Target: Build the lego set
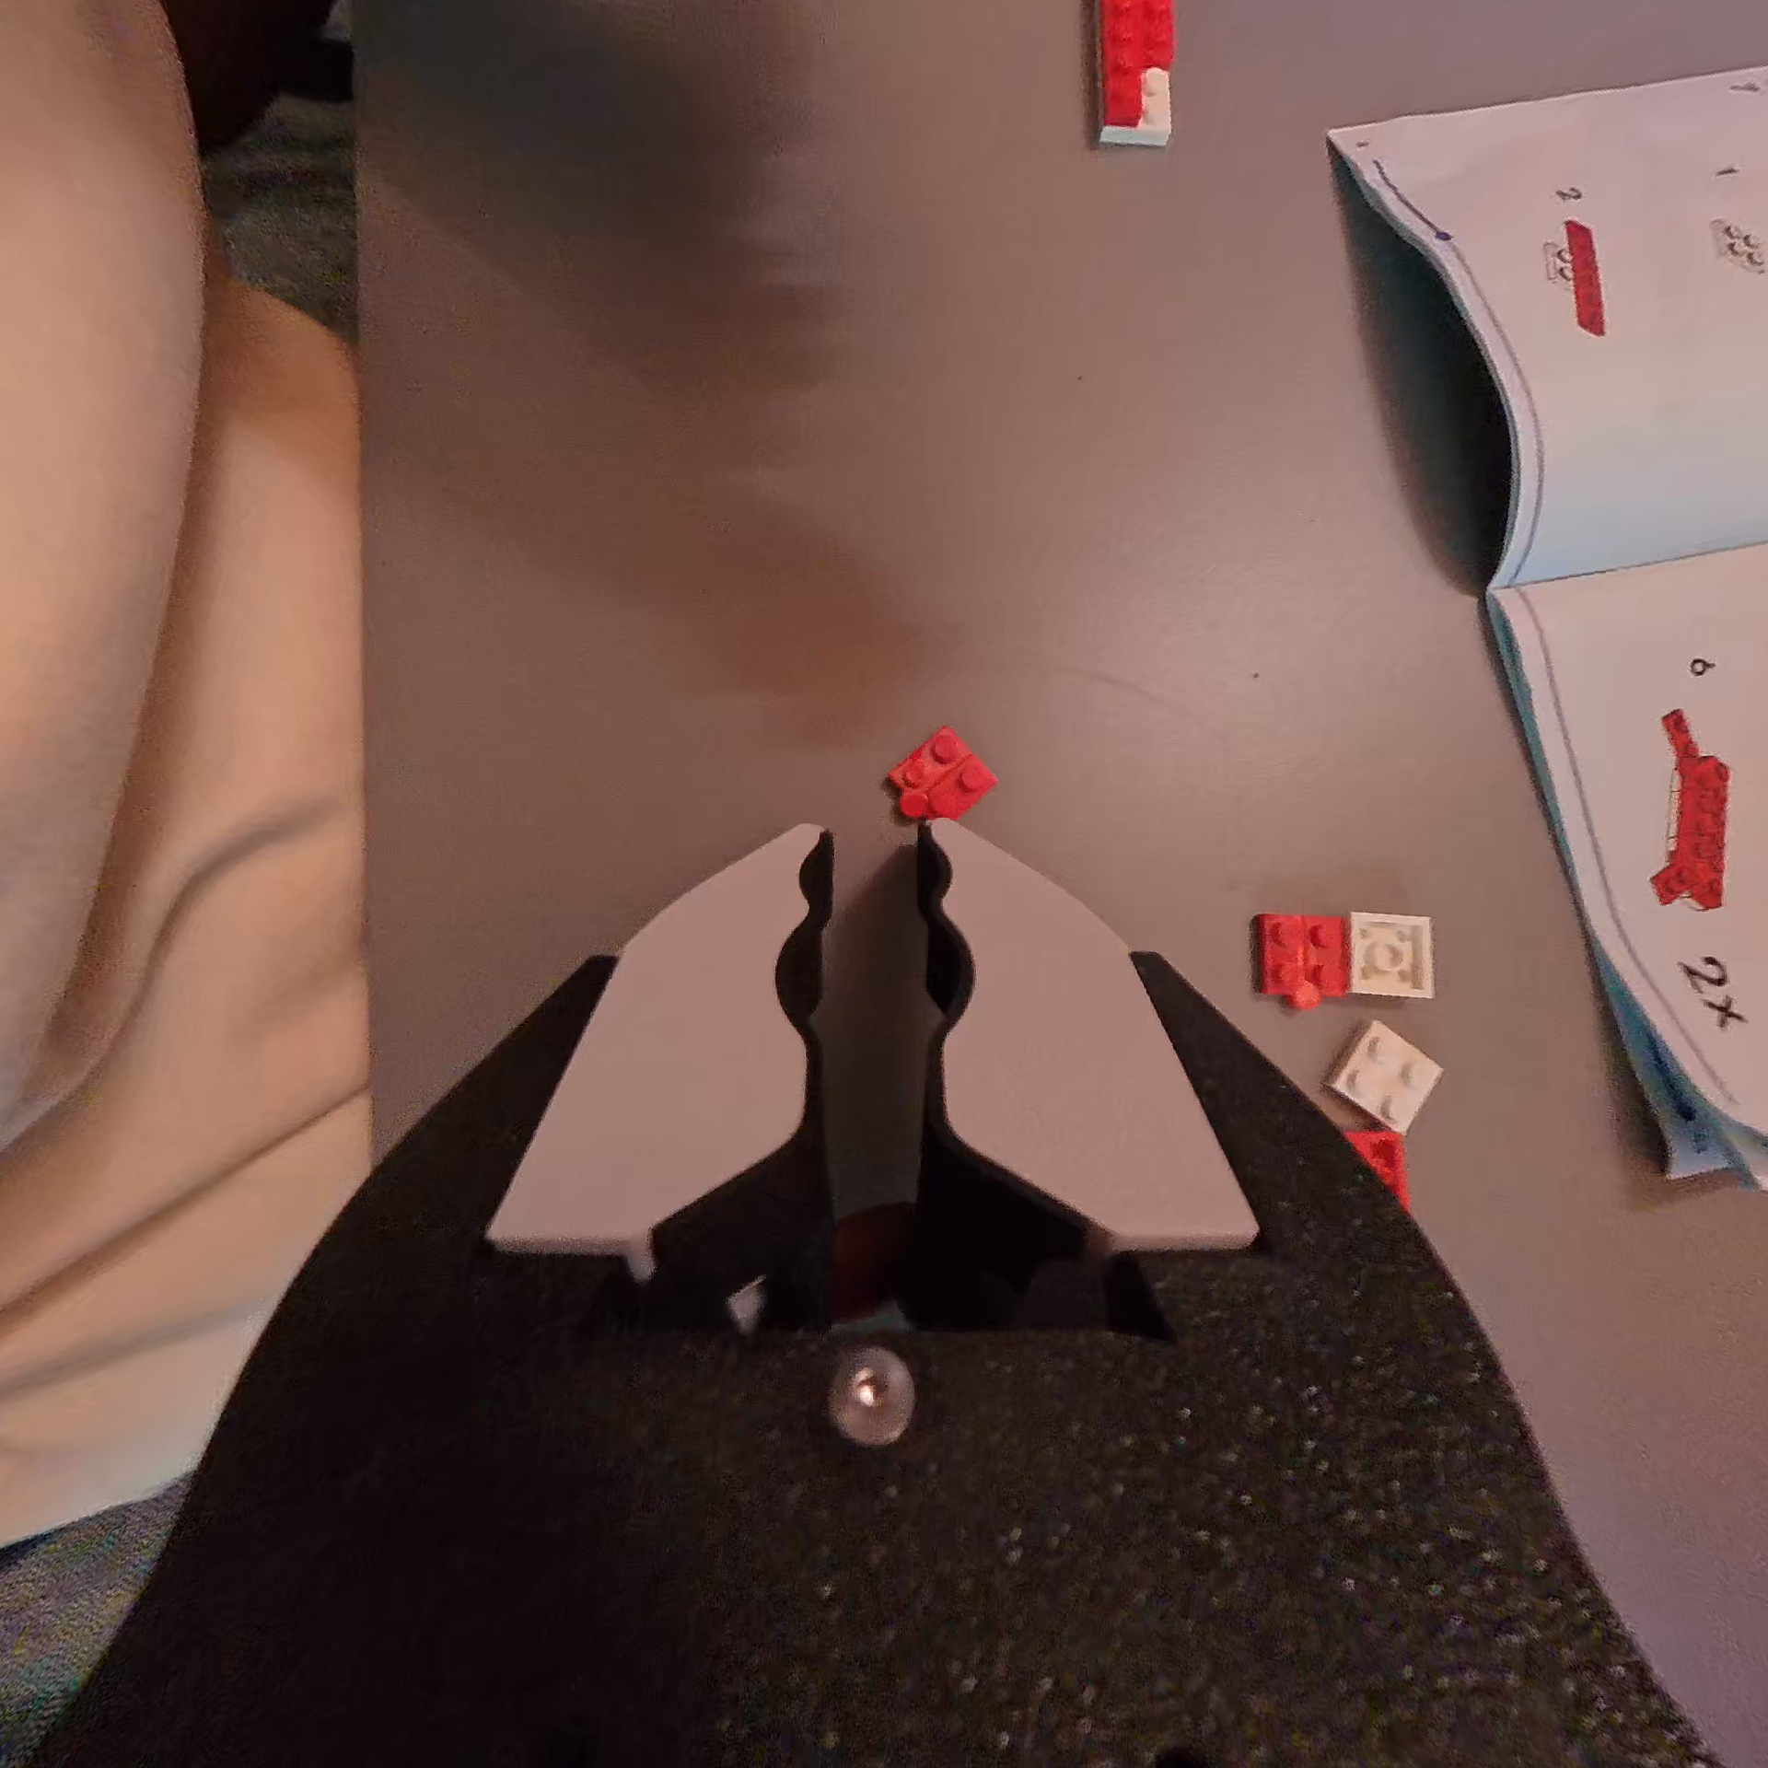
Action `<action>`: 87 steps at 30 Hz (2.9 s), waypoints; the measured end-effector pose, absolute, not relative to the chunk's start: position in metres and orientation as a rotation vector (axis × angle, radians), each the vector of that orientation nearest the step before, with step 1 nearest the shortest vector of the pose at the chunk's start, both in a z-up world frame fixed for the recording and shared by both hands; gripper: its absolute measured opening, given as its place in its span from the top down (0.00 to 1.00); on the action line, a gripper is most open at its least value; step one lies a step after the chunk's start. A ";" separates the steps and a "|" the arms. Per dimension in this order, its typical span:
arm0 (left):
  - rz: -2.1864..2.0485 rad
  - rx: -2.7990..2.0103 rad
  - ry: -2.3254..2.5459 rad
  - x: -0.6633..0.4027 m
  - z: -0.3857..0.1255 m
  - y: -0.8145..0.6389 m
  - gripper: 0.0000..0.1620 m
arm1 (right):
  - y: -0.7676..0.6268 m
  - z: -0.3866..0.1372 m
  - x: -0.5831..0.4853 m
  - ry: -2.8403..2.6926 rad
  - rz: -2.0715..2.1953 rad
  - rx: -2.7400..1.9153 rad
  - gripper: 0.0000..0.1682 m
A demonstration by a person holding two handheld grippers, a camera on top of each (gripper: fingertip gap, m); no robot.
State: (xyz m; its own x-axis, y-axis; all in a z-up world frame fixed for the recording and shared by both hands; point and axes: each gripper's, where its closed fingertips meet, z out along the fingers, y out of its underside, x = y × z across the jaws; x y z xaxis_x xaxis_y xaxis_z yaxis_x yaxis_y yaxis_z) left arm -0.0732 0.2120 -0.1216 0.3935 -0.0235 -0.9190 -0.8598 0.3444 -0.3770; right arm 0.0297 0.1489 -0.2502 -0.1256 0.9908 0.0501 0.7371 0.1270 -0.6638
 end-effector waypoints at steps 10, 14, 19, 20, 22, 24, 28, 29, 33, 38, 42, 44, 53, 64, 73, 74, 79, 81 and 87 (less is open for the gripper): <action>0.665 -1.094 1.051 -0.069 -0.126 0.211 0.95 | 0.161 -0.239 0.021 -2.174 0.848 -1.272 0.87; 0.645 -1.105 1.057 -0.067 -0.128 0.212 0.95 | 0.163 -0.245 0.021 -2.298 0.878 -1.201 0.85; 0.633 -1.126 1.063 -0.067 -0.131 0.213 0.95 | 0.160 -0.252 0.016 -2.337 0.926 -1.208 0.88; 0.636 -1.135 1.058 -0.068 -0.131 0.213 0.95 | 0.161 -0.252 0.015 -2.330 0.924 -1.226 0.88; 0.647 -1.163 1.032 -0.070 -0.131 0.216 0.95 | 0.167 -0.251 0.013 -2.275 0.878 -1.294 0.89; 0.680 -1.203 0.994 -0.075 -0.130 0.219 0.95 | 0.174 -0.240 0.011 -2.181 0.847 -1.382 0.89; 0.818 -1.282 0.932 -0.085 -0.133 0.225 0.95 | 0.182 -0.186 -0.001 -1.987 0.770 -1.463 0.89; 0.841 -1.293 0.920 -0.086 -0.132 0.225 0.95 | 0.181 -0.171 -0.005 -1.955 0.770 -1.474 0.89; 0.865 -1.339 0.879 -0.084 -0.133 0.224 0.95 | 0.178 -0.125 -0.023 -1.849 0.794 -1.561 0.89; 0.928 -1.329 0.875 -0.081 -0.132 0.222 0.95 | 0.181 -0.115 -0.042 -1.859 0.700 -1.689 0.89; 0.940 -1.279 0.881 -0.076 -0.128 0.219 0.95 | 0.188 -0.123 -0.051 -1.938 0.594 -1.726 0.89; 0.936 -1.264 0.887 -0.074 -0.127 0.218 0.95 | 0.188 -0.122 -0.054 -1.982 0.563 -1.713 0.89; 0.864 -1.288 0.838 -0.072 -0.125 0.216 0.95 | 0.192 -0.118 -0.052 -2.146 0.412 -1.795 0.89; 0.822 -1.290 0.805 -0.072 -0.122 0.213 0.95 | 0.190 -0.119 -0.054 -2.232 0.265 -1.863 0.89; 0.796 -1.297 0.794 -0.072 -0.121 0.212 0.95 | 0.188 -0.116 -0.055 -2.257 0.223 -1.883 0.89; 0.793 -1.298 0.792 -0.072 -0.121 0.212 0.95 | 0.188 -0.117 -0.055 -2.258 0.216 -1.888 0.89; 0.786 -1.303 0.786 -0.072 -0.121 0.212 0.95 | 0.189 -0.117 -0.055 -2.255 0.199 -1.912 0.89; 0.781 -1.303 0.783 -0.072 -0.121 0.212 0.95 | 0.188 -0.117 -0.055 -2.254 0.201 -1.919 0.89; 0.756 -1.314 0.778 -0.071 -0.122 0.212 0.95 | 0.188 -0.117 -0.056 -2.259 0.181 -1.929 0.89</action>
State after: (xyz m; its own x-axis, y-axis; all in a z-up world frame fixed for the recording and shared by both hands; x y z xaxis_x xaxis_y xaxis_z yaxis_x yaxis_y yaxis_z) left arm -0.0712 0.2118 -0.1219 0.5406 0.0410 -0.8403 -0.8388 0.1034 -0.5346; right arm -0.0557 0.1876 -0.1169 -0.1518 0.9873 0.0467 0.9674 0.1581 -0.1981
